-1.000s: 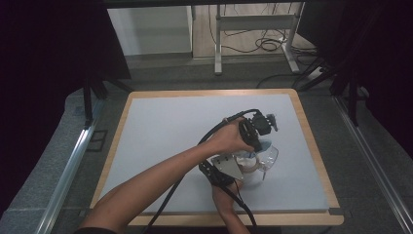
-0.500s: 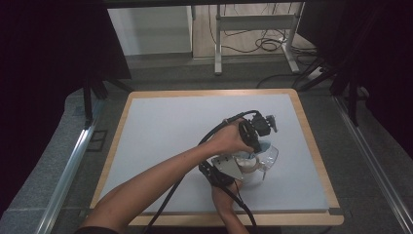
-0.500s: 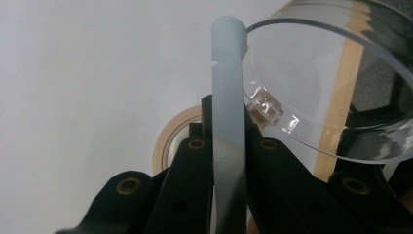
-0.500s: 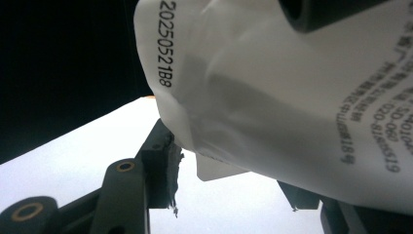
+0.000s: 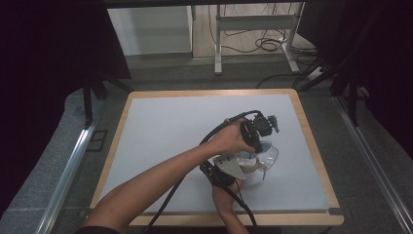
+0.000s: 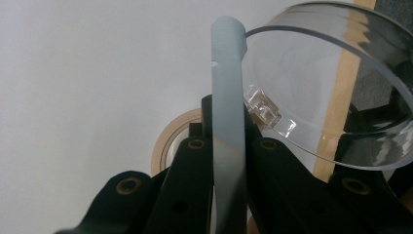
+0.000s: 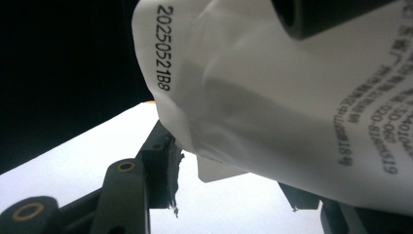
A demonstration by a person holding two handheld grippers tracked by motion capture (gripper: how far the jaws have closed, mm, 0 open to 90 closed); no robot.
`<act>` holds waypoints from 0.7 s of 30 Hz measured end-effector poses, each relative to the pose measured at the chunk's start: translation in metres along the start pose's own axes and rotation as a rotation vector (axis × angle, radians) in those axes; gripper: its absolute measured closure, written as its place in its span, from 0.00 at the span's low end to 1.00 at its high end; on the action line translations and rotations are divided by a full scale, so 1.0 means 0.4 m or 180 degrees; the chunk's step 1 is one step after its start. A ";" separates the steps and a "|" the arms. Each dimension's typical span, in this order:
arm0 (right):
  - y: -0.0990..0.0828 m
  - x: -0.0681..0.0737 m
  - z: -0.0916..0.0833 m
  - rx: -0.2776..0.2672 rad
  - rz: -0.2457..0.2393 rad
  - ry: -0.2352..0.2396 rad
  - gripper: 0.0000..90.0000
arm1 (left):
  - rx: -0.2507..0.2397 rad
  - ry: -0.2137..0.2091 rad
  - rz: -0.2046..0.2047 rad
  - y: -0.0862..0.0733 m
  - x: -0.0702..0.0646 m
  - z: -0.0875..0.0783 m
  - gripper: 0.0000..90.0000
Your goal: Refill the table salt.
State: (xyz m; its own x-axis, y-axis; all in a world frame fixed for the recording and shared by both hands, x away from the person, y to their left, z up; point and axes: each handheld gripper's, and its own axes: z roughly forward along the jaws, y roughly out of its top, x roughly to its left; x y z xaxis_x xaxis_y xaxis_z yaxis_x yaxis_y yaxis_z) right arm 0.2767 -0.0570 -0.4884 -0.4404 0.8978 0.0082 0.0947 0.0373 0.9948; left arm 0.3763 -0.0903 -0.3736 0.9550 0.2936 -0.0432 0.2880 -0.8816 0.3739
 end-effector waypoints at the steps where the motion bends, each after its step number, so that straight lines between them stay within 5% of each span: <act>1: 0.000 0.001 0.000 -0.0005 0.0005 -0.0012 0.54 | -0.0002 0.0000 0.0000 0.000 0.000 0.000 1.00; 21: 0.006 0.004 0.001 -0.0037 0.0006 -0.0013 0.54 | -0.0011 0.0003 0.0009 -0.001 -0.001 -0.008 1.00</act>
State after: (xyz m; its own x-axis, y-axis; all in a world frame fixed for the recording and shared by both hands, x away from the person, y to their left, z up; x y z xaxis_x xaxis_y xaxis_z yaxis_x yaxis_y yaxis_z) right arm 0.2767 -0.0552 -0.4860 -0.4365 0.8996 0.0097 0.0853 0.0306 0.9959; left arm 0.3756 -0.0888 -0.3708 0.9557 0.2914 -0.0411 0.2849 -0.8812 0.3772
